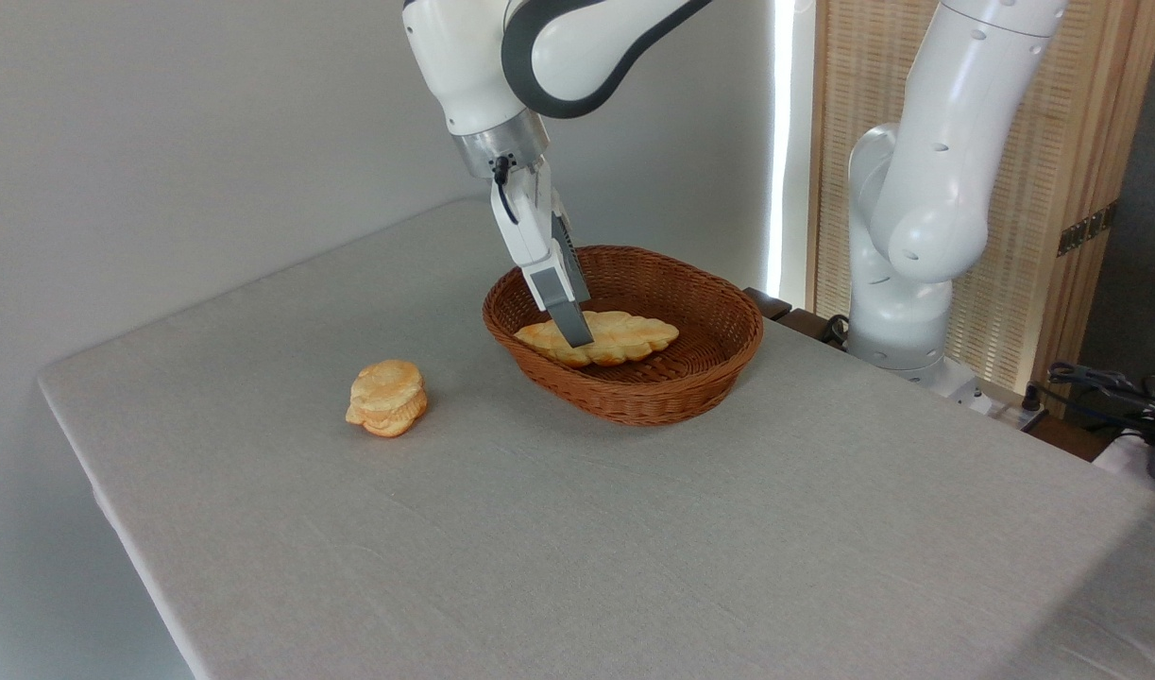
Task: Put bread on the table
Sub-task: 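Lower the gripper and grasp the flat golden bread in the basket, then lift the bread out of the basket and carry it toward the crackers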
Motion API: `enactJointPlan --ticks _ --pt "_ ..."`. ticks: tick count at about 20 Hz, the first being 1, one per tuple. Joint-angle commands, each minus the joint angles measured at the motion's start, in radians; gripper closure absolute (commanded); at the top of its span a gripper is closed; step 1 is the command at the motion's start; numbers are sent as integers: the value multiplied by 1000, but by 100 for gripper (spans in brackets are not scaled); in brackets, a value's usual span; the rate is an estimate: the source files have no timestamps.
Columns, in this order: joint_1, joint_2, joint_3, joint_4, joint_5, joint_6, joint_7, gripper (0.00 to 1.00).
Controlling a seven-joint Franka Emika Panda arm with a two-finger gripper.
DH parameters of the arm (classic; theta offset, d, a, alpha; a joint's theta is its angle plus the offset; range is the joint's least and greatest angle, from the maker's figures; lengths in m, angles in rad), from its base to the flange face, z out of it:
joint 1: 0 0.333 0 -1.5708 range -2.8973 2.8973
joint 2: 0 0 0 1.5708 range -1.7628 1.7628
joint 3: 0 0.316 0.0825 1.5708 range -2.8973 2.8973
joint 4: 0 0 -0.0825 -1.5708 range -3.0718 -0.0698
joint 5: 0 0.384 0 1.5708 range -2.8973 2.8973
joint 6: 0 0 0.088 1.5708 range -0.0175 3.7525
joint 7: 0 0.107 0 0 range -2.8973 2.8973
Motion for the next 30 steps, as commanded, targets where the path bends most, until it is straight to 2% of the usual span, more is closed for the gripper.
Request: enactJointPlan --ticks 1,17,18,21,22,23,30 --pt "12 -9 -11 -24 12 20 17 0" --pt "11 35 -28 -33 12 51 15 0" --pt "11 40 -28 -33 12 51 17 3" --pt "11 40 -28 -33 14 51 18 42" --pt "11 40 -28 -31 14 51 18 49" --pt "12 40 -26 -31 14 51 17 53" --pt "11 28 -28 -28 14 45 14 53"
